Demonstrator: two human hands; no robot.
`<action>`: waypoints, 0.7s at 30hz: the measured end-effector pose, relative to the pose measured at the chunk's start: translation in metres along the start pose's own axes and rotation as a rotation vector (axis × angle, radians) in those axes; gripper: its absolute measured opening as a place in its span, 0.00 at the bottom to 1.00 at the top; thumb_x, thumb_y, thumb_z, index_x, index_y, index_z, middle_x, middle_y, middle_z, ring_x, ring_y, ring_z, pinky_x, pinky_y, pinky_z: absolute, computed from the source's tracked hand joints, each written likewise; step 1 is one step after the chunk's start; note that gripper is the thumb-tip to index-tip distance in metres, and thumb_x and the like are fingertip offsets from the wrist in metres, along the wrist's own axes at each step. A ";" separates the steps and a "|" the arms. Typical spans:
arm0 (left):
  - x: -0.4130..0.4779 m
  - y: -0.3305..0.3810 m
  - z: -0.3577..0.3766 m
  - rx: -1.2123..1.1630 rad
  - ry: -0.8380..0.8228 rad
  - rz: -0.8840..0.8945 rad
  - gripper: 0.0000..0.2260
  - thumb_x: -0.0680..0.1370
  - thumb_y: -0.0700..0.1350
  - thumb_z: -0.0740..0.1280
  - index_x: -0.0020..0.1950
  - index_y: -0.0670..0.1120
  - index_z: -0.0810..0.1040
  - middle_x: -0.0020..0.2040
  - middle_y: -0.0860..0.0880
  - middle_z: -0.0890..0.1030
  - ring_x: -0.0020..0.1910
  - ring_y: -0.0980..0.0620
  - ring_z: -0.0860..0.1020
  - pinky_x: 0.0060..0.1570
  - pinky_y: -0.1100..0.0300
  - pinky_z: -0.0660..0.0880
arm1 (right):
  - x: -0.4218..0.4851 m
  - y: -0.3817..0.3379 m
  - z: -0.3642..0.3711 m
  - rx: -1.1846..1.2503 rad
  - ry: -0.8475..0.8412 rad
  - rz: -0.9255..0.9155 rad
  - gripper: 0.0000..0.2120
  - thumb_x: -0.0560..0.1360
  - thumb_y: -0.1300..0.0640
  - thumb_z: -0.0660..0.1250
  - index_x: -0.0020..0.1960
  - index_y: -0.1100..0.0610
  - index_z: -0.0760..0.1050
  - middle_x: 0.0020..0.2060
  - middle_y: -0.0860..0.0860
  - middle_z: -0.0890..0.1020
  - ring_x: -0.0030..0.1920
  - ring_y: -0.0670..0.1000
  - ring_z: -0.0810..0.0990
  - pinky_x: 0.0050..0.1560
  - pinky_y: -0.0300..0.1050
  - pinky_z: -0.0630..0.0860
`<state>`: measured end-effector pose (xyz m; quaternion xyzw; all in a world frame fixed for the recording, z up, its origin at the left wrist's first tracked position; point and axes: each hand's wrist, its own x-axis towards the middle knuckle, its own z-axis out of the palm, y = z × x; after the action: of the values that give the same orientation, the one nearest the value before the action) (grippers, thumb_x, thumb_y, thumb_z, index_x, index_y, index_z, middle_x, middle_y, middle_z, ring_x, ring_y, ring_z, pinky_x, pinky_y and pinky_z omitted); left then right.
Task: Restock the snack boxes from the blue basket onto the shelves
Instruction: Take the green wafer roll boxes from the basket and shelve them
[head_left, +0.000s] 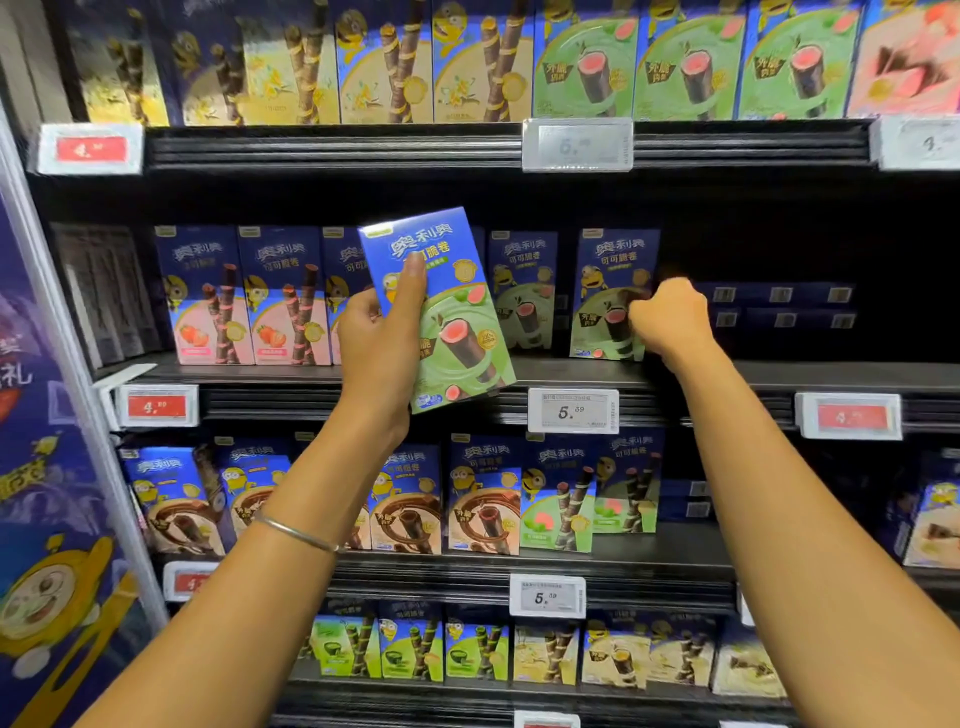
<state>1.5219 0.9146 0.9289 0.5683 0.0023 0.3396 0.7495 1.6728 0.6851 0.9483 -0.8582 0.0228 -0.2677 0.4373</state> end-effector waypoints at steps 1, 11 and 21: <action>0.000 0.000 0.001 0.000 -0.006 -0.002 0.25 0.82 0.58 0.70 0.68 0.38 0.77 0.57 0.44 0.88 0.53 0.45 0.88 0.57 0.40 0.84 | 0.002 0.000 0.001 -0.021 0.001 0.012 0.17 0.79 0.60 0.65 0.66 0.66 0.73 0.64 0.64 0.77 0.61 0.65 0.78 0.56 0.54 0.77; 0.000 0.000 0.004 0.011 -0.042 -0.014 0.25 0.83 0.58 0.69 0.68 0.38 0.76 0.53 0.47 0.89 0.50 0.47 0.89 0.52 0.48 0.87 | 0.016 -0.018 0.014 -0.168 -0.152 0.103 0.22 0.82 0.57 0.64 0.73 0.65 0.66 0.67 0.64 0.73 0.66 0.63 0.75 0.63 0.53 0.73; -0.001 0.002 0.004 0.010 -0.049 -0.028 0.25 0.83 0.58 0.69 0.69 0.39 0.76 0.55 0.46 0.89 0.51 0.47 0.89 0.52 0.47 0.86 | 0.022 -0.021 0.025 -0.207 -0.178 0.016 0.21 0.84 0.58 0.62 0.75 0.59 0.65 0.70 0.62 0.71 0.68 0.63 0.72 0.65 0.55 0.71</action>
<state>1.5218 0.9115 0.9314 0.5802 -0.0063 0.3153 0.7510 1.6992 0.7108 0.9620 -0.9190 0.0184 -0.1831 0.3488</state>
